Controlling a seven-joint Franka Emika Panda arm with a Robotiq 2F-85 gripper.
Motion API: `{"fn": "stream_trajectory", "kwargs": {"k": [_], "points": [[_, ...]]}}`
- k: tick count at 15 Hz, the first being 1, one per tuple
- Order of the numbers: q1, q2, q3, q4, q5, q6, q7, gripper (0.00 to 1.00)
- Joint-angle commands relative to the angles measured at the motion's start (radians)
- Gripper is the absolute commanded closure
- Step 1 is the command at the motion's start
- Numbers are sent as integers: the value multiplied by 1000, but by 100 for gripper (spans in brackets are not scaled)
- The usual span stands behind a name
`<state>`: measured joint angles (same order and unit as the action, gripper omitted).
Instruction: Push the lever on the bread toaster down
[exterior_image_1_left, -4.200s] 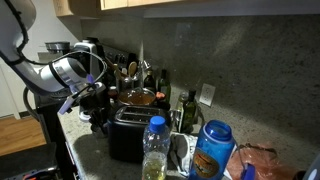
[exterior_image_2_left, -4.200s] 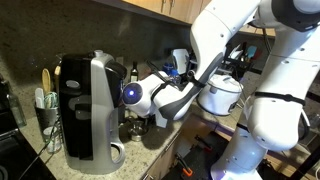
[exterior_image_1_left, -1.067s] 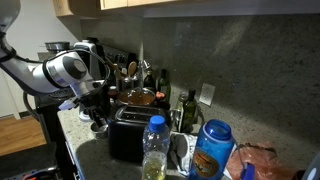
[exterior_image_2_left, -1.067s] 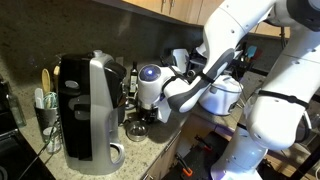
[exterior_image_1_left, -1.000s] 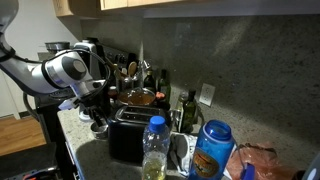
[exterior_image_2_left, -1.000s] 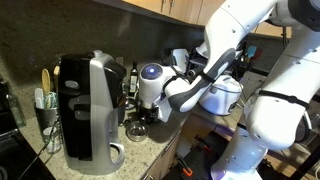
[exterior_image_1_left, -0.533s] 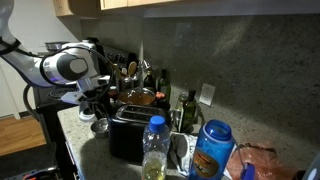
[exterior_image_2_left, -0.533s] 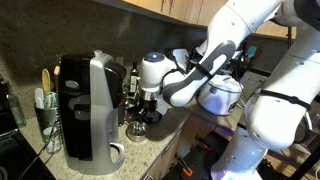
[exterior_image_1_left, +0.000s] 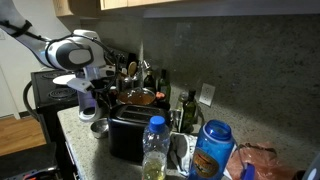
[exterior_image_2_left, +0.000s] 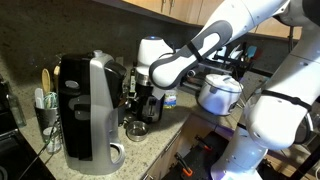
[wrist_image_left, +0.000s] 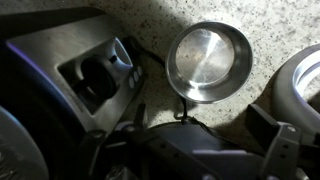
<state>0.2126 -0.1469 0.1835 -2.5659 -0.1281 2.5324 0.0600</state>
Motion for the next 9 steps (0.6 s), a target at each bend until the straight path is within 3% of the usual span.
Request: {"fn": "stream_trajectory", "kwargs": {"k": [1,9], "points": [[9,-46,-2,42,95,-119,-70,0],[10,-96,-4,114,174,-289,-84,0]]}}
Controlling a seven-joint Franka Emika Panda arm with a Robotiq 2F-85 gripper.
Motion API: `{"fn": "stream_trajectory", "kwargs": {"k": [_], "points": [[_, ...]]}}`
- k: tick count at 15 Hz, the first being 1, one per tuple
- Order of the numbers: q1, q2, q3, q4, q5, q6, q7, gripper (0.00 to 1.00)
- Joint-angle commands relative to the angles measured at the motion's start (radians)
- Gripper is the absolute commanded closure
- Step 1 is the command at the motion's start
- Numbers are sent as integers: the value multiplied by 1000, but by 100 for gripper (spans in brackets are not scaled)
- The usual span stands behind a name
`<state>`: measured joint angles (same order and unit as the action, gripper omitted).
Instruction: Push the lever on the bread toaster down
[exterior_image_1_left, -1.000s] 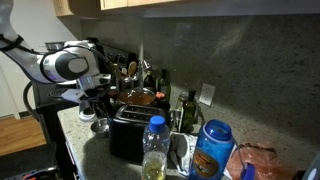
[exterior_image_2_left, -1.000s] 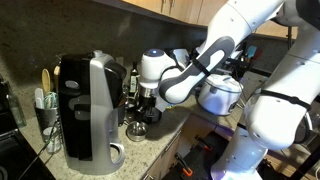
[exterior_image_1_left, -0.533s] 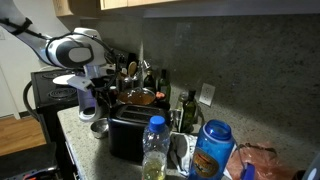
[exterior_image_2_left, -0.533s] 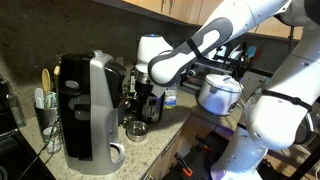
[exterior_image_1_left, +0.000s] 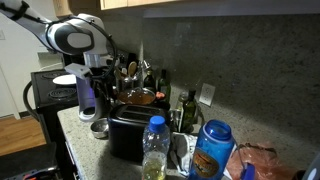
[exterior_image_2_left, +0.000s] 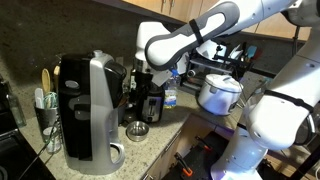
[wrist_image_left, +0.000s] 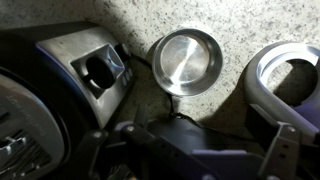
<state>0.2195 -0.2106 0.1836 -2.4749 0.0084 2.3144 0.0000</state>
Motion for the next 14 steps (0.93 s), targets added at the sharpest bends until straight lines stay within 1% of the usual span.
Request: {"fn": "stream_trajectory", "kwargs": {"k": [1,10,11,12,14], "points": [[2,-42,-4,29,42,-89,-19,0],[-4,-105,-26,77,67,-218,-30,0],[0,-105,-24,65,69,-212,-35,0],[-9,-87,-14,67,45,-181,-2,0],[-8,-90,-13,66,47,-186,-2,0]]}}
